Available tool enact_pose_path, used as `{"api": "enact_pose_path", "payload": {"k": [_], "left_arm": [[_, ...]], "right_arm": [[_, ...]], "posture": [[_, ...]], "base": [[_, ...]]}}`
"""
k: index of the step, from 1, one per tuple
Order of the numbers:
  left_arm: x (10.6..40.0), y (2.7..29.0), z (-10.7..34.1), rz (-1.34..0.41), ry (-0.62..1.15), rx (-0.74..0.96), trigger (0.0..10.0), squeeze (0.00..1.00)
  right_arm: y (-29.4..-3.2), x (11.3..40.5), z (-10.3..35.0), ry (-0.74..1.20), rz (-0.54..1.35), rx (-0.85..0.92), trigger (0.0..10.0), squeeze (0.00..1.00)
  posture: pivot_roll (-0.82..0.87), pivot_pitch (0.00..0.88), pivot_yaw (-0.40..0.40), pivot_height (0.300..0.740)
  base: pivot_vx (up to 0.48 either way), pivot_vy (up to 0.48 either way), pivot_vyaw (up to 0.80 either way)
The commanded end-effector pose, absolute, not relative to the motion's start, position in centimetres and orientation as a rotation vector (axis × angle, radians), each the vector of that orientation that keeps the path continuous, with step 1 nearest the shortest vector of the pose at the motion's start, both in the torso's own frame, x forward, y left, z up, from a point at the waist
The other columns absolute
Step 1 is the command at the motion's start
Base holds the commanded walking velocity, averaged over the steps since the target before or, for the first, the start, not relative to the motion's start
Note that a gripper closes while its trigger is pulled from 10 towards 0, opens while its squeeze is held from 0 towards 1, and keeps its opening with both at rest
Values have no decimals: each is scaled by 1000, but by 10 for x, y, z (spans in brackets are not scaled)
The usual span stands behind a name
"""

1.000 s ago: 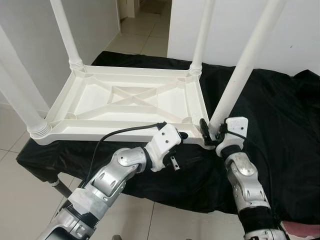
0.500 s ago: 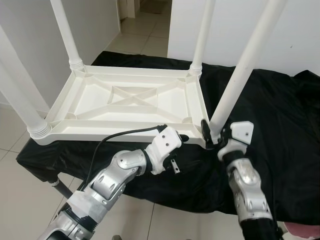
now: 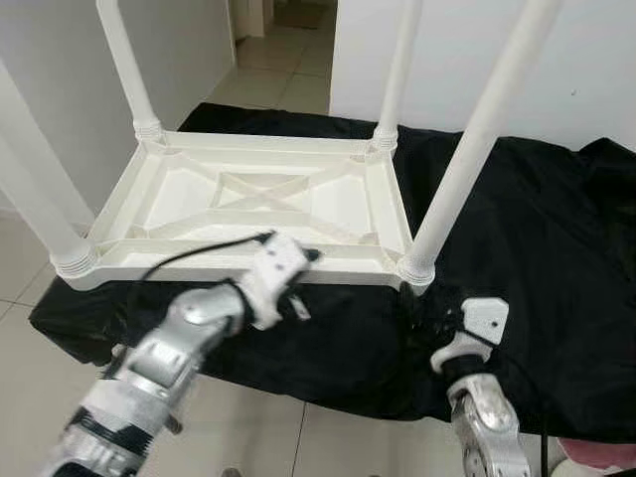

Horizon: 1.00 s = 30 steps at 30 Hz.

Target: Building children table

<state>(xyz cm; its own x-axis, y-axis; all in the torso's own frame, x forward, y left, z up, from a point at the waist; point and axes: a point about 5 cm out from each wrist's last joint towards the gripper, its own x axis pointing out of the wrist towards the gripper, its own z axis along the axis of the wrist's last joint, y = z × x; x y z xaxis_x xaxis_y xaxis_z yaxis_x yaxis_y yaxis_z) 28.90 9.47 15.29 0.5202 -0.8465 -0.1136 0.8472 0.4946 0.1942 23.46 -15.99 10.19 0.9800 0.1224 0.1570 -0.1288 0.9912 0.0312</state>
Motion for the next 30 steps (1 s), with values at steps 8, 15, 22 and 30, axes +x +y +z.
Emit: {"api": "enact_pose_path", "payload": {"k": [8, 15, 22, 30], "left_arm": [[305, 113, 147, -877, -29, 404, 10000, 0], [314, 122, 133, -799, 43, 461, 10000, 0], [319, 137, 119, -748, 117, 524, 10000, 0], [333, 151, 115, -651, 159, 569, 10000, 0]], "right_arm": [[-130, 240, 105, -151, 345, 2, 10000, 0], [-130, 251, 108, -161, 356, -8, 10000, 0], [-150, 270, 120, -202, 211, 38, 10000, 0], [-177, 270, 115, -184, 63, 10, 10000, 0]], "posture": [[-38, 0, -27, 740], [-20, 0, -43, 740], [-18, 0, -38, 740], [-32, 0, -23, 740]], "base": [[0, 0, 0], [0, 0, 0], [0, 0, 0], [0, 0, 0]]}}
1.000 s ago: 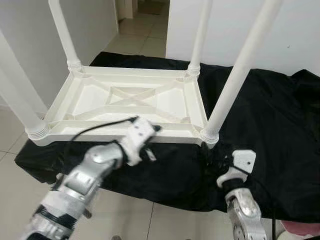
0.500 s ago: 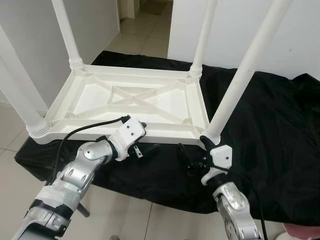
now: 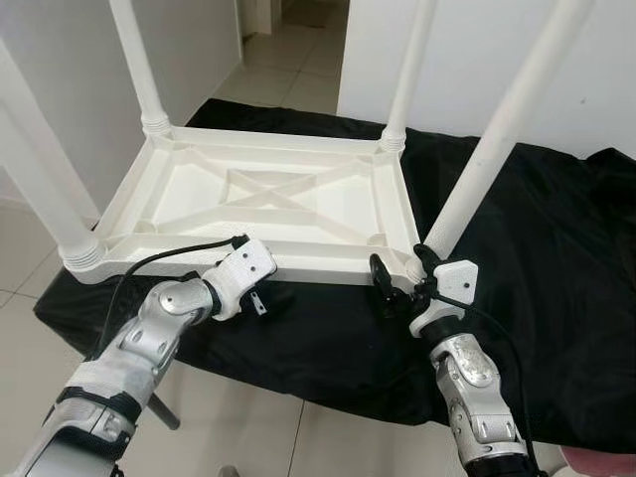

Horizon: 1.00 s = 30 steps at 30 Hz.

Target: Building children table

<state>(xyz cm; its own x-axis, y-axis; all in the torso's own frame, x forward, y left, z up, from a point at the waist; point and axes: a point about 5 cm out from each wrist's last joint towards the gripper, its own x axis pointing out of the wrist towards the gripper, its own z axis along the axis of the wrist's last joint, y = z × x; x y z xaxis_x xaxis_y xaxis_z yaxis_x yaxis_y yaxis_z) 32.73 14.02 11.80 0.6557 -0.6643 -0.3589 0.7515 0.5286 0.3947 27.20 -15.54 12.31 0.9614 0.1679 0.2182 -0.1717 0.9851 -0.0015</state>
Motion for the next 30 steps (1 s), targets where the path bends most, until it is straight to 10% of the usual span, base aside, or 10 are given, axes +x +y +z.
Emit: {"api": "enact_pose_path", "payload": {"k": [1, 13, 15, 16, 18, 19, 30], "left_arm": [[335, 152, 115, -642, 158, 571, 10000, 0], [347, 156, 110, -643, 234, 583, 10000, 0], [345, 149, 111, -702, 236, 546, 8392, 0], [343, 144, 110, -732, 239, 522, 3255, 0], [341, 141, 110, -752, 241, 505, 3255, 0], [337, 133, 108, -796, 245, 486, 0, 0], [316, 94, 102, -983, 231, 431, 0, 0]], "right_arm": [[-179, 270, 115, -184, 49, 4, 10000, 0], [-186, 271, 110, -174, -30, -14, 10000, 0], [-183, 271, 110, -176, -27, -16, 10000, 0], [-182, 271, 110, -175, -28, -15, 10000, 0], [-182, 272, 109, -174, -28, -14, 10000, 0], [-181, 272, 109, -173, -31, -15, 10000, 0], [-181, 274, 110, -173, -30, -23, 10000, 0]], "posture": [[-32, 0, -23, 740], [-55, 0, 7, 740], [-55, 0, 7, 740], [-53, 0, 6, 740], [-53, 0, 6, 740], [-52, 0, 5, 740], [-51, 0, -6, 740]], "base": [[0, 0, 0], [0, 0, 0], [0, 0, 0], [0, 0, 0], [0, 0, 0], [0, 0, 0], [0, 0, 0]]}}
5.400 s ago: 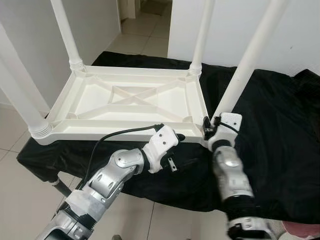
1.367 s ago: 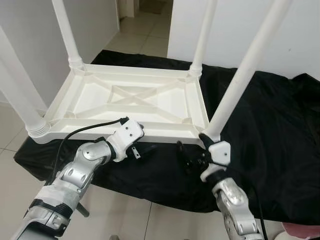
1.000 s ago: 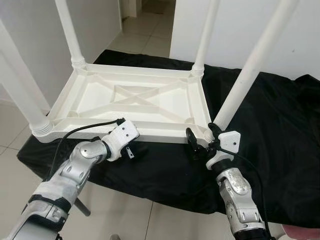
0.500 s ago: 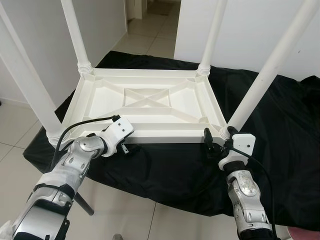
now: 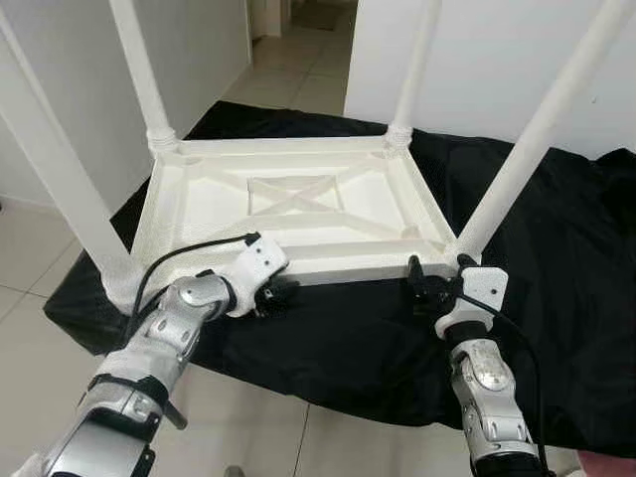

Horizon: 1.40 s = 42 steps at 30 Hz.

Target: Building children table

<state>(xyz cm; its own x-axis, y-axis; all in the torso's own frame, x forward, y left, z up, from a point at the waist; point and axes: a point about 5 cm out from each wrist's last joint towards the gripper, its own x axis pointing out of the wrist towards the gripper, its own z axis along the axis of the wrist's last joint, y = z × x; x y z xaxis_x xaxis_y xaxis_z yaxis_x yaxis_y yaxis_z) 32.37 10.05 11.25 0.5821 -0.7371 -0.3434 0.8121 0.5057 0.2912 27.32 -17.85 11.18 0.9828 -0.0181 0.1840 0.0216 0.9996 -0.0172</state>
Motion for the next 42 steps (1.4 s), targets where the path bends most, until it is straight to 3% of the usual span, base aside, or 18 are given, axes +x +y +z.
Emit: {"api": "enact_pose_path", "payload": {"k": [1, 8, 9, 14, 15, 17, 18, 21, 23, 24, 34, 42], "left_arm": [[308, 82, 101, -1034, 219, 418, 0, 0], [296, 58, 100, -1110, 195, 398, 0, 0], [292, 51, 101, -1133, 180, 403, 10000, 0], [282, 39, 104, -1182, 138, 388, 10000, 0], [280, 37, 106, -1184, 123, 359, 10000, 333], [278, 35, 108, -1183, 114, 339, 10000, 333], [277, 35, 112, -1179, 98, 297, 10000, 1000], [277, 37, 119, -1148, 63, 258, 10000, 1000], [282, 41, 126, -1040, 3, 249, 10000, 1000], [282, 44, 132, -1010, -28, 233, 10000, 0], [265, 67, 152, -936, -133, 196, 10000, 0], [245, 91, 151, -901, -98, 136, 10000, 0]], "right_arm": [[-181, 273, 111, -173, -30, -31, 10000, 0], [-181, 272, 110, -171, -37, -36, 10000, 0], [-180, 271, 110, -170, -38, -40, 10000, 0], [-179, 270, 109, -168, -42, -44, 10000, 0], [-179, 270, 109, -167, -43, -44, 10000, 0], [-178, 270, 108, -167, -43, -45, 10000, 0], [-177, 270, 109, -168, -42, -45, 10000, 0], [-174, 271, 109, -171, -45, -37, 10000, 0], [-172, 274, 110, -176, -56, -27, 10000, 0], [-171, 275, 111, -178, -57, -23, 10000, 0], [-151, 288, 113, -183, -13, 1, 10000, 0], [-139, 305, 120, -196, 33, 7, 10000, 0]], "posture": [[-54, 0, -7, 740], [-62, 0, -6, 740], [-67, 0, -2, 740], [-71, 0, 2, 740], [-71, 0, 3, 740], [-71, 0, 4, 740], [-71, 0, 6, 740], [-71, 0, 7, 740], [-63, 0, 7, 740], [-58, 0, 5, 740], [-4, 0, -18, 740], [36, 0, -28, 740]], "base": [[0, 0, 0], [0, 0, 0], [0, 0, 0], [0, 0, 0], [0, 0, 0], [0, 0, 0], [0, 0, 0], [0, 0, 0], [0, 0, 0], [0, 0, 0], [0, 0, 0], [0, 0, 0]]}}
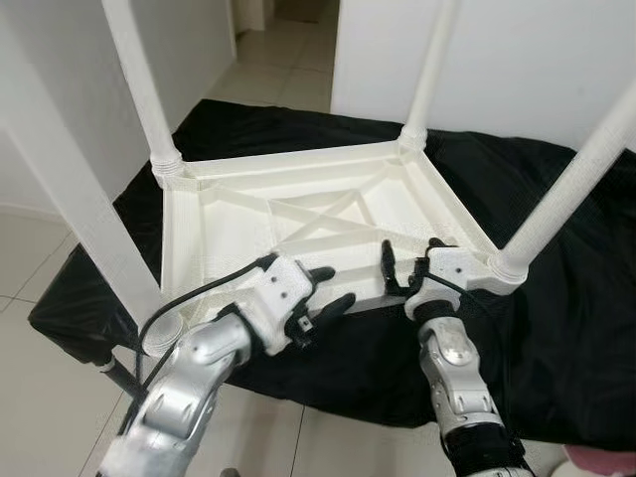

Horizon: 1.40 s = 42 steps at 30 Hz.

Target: Building children table

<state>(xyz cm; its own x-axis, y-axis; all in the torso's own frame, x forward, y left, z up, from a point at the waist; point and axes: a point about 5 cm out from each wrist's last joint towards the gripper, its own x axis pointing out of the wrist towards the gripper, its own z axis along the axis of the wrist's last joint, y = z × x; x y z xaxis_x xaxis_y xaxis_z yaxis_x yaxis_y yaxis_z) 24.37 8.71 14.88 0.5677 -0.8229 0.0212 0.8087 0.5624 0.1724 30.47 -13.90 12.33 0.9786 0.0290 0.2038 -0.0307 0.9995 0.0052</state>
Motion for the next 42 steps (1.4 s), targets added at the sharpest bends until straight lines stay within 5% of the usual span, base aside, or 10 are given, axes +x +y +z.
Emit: {"api": "enact_pose_path", "payload": {"k": [1, 15, 22, 25, 42], "left_arm": [[237, 95, 148, -925, -75, 170, 10000, 0], [196, 147, 152, -988, 115, 172, 10000, 0], [194, 175, 152, -995, 219, 242, 10000, 0], [196, 223, 163, -921, 371, 452, 10000, 0], [214, 277, 208, -701, 453, 675, 10000, 0]], "right_arm": [[-137, 308, 120, -196, 37, -1, 10000, 0], [-121, 311, 113, -173, 75, 6, 10000, 0], [-122, 313, 114, -176, 61, 13, 10000, 0], [-127, 317, 116, -188, 47, 3, 10000, 0], [-126, 316, 118, -217, 40, 21, 10000, 0]], "posture": [[50, 0, -31, 740], [113, 2, -63, 740], [119, 2, -66, 740], [122, 0, -58, 740], [114, 0, -45, 740]], "base": [[0, 0, 0], [0, 0, 0], [0, 0, 0], [0, 0, 0], [0, 0, 0]]}}
